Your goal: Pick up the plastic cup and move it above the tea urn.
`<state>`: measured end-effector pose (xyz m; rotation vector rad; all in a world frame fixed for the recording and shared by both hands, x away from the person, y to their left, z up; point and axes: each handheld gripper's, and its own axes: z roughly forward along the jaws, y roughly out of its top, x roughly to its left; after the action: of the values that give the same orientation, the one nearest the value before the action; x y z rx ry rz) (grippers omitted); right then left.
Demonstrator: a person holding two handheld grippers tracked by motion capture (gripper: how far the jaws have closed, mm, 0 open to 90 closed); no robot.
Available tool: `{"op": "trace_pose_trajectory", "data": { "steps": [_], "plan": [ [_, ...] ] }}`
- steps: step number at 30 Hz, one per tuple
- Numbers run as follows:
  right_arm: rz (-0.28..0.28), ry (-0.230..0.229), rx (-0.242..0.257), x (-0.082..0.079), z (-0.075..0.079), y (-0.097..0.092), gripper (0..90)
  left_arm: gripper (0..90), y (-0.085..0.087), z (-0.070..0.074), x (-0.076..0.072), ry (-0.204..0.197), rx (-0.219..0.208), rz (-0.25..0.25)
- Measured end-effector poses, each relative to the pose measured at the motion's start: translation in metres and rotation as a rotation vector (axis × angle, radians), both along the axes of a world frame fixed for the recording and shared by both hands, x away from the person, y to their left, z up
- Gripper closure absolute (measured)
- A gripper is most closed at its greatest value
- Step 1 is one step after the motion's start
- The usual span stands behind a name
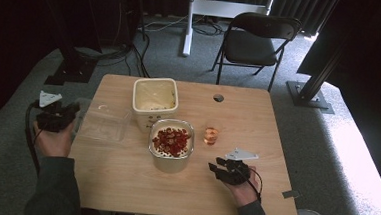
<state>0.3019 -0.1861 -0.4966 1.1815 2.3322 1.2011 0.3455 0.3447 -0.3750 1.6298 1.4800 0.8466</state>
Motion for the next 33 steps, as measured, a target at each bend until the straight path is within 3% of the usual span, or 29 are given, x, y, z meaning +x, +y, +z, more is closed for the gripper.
{"op": "trace_pose_trajectory", "data": {
  "steps": [4,7,8,12,16,20,21,23,27,31,33],
  "plan": [
    [0.003,0.003,-0.004,0.000,0.000,0.001,58.2,87.5,0.003,0.019,0.002,-0.044,-0.007,0.012],
    [0.002,0.003,-0.003,0.000,-0.001,0.001,58.2,87.5,0.003,0.026,0.003,-0.054,-0.008,0.015],
    [0.001,0.003,-0.002,0.000,-0.001,0.001,58.2,87.5,0.002,0.035,0.006,-0.069,-0.010,0.017],
    [0.006,0.006,-0.005,0.000,-0.002,0.002,58.2,87.4,-0.002,0.051,0.013,-0.100,-0.043,0.014],
    [0.007,0.009,-0.006,0.000,-0.003,0.003,58.2,87.4,-0.016,0.063,0.029,-0.105,-0.065,0.004],
    [0.007,0.009,-0.006,0.000,-0.003,0.003,58.2,87.3,-0.033,0.070,0.047,-0.101,-0.061,-0.010],
    [0.007,0.009,-0.006,0.000,-0.003,0.003,58.1,87.3,-0.047,0.072,0.060,-0.090,-0.050,-0.022],
    [0.006,0.009,-0.003,0.000,-0.003,0.002,58.2,87.2,-0.057,0.073,0.070,-0.081,-0.047,-0.026],
    [0.000,0.012,-0.001,0.000,-0.004,0.000,58.1,87.1,-0.082,0.071,0.094,-0.051,-0.035,-0.035],
    [-0.007,0.014,0.001,0.000,-0.004,-0.002,58.2,86.8,-0.103,0.067,0.112,-0.019,0.017,-0.010],
    [-0.006,0.014,0.001,-0.001,-0.004,-0.003,58.2,86.5,-0.108,0.064,0.118,-0.006,0.013,-0.012]
  ]
}}
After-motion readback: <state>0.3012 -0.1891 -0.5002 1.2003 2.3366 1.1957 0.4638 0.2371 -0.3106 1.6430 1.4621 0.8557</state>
